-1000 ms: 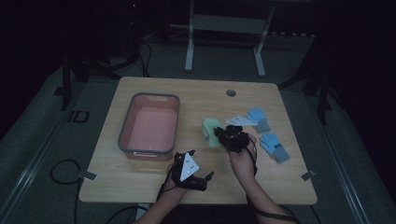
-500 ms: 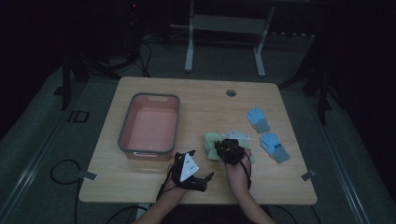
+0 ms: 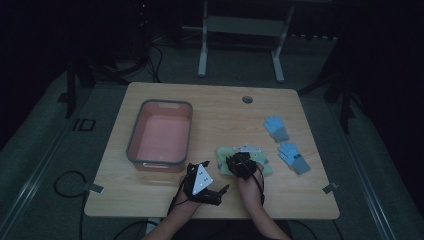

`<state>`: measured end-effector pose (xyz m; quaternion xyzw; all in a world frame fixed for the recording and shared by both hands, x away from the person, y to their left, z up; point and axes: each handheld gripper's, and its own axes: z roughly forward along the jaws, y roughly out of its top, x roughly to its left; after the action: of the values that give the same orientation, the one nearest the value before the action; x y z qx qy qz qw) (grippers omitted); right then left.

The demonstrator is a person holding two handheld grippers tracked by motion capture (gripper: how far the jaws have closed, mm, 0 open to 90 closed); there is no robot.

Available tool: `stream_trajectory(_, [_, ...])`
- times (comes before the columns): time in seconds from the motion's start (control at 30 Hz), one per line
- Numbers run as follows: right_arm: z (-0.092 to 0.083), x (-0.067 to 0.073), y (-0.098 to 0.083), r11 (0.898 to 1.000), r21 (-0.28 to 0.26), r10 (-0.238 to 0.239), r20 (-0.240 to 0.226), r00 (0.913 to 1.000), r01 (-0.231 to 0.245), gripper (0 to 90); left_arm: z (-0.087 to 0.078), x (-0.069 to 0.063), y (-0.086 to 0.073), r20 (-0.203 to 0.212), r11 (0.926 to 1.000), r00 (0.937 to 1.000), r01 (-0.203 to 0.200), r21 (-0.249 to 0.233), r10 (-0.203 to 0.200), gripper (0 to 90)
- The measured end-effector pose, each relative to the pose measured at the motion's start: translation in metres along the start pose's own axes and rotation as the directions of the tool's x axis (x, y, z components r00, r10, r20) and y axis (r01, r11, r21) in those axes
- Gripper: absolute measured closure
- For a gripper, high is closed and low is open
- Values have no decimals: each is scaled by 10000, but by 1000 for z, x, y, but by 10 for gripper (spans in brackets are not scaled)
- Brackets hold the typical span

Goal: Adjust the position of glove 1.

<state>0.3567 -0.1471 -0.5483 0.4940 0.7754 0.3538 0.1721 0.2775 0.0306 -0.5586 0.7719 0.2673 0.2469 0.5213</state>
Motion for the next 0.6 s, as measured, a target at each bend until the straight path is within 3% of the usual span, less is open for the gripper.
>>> stream_trajectory(0.27, [-13, -4, 10, 9993, -256, -260, -195, 9995, 255, 661, 0, 0, 0, 2, 10000, 10000, 15, 3, -15, 0])
stream_trajectory(0.5, [-37, -28, 29, 9920, -621, -1119, -348, 9931, 1096, 640, 0, 1, 0, 43, 10000, 10000, 18, 10, -18, 0])
stream_trajectory(0.6, [-48, -43, 34, 9858, -729, -1558, -552, 9862, 1516, 636, 0, 1, 0, 71, 10000, 10000, 33, -4, -33, 0])
